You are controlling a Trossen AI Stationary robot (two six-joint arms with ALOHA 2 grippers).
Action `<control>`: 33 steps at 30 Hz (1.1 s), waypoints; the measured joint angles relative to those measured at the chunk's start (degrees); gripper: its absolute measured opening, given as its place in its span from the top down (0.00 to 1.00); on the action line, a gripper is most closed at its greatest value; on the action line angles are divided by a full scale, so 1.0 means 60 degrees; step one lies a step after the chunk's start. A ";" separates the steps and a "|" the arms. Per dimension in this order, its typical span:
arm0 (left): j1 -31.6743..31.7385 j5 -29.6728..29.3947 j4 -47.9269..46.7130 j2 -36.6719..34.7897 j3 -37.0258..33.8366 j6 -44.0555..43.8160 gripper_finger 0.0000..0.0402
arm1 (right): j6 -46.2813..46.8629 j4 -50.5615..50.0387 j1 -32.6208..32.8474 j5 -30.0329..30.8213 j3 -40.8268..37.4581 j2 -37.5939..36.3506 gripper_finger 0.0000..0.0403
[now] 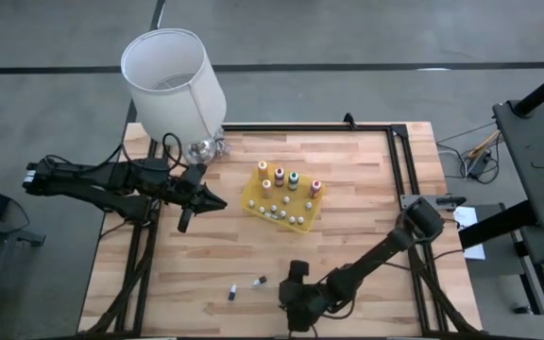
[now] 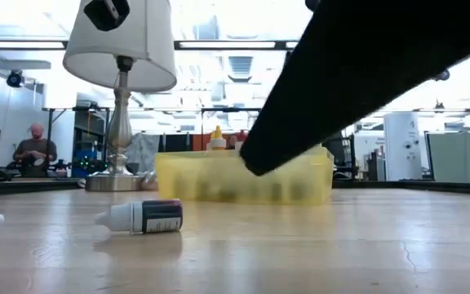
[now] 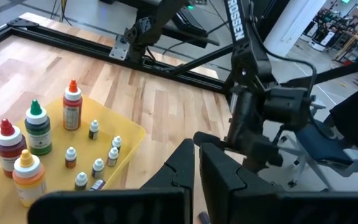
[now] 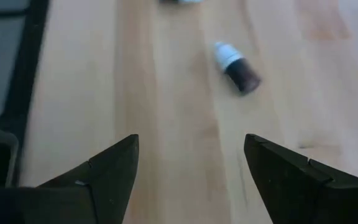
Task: Pick & Place food coloring
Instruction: Put the small orange food coloring bottle into the yellow bin
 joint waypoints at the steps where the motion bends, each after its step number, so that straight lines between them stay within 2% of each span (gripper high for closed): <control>1: 0.0000 0.0000 -0.0004 0.0000 0.0000 0.0033 1.00 | -0.0140 -0.0005 -0.0032 -0.0228 -0.0014 -0.0073 0.29; 9: 0.0000 0.0000 0.0056 0.0000 0.0000 0.0183 1.00 | -0.0734 0.0461 -0.0207 -0.0354 -0.0647 -0.0352 0.33; 22: 0.0000 0.0000 0.0035 0.0000 0.0000 0.0183 1.00 | -0.1916 0.3762 -0.0942 -0.1190 -0.2592 -0.0362 0.35; 33: 0.0000 0.0000 0.0027 0.0000 0.0000 0.0187 1.00 | -0.2688 0.7728 -0.1429 -0.1543 -0.4268 -0.0362 0.36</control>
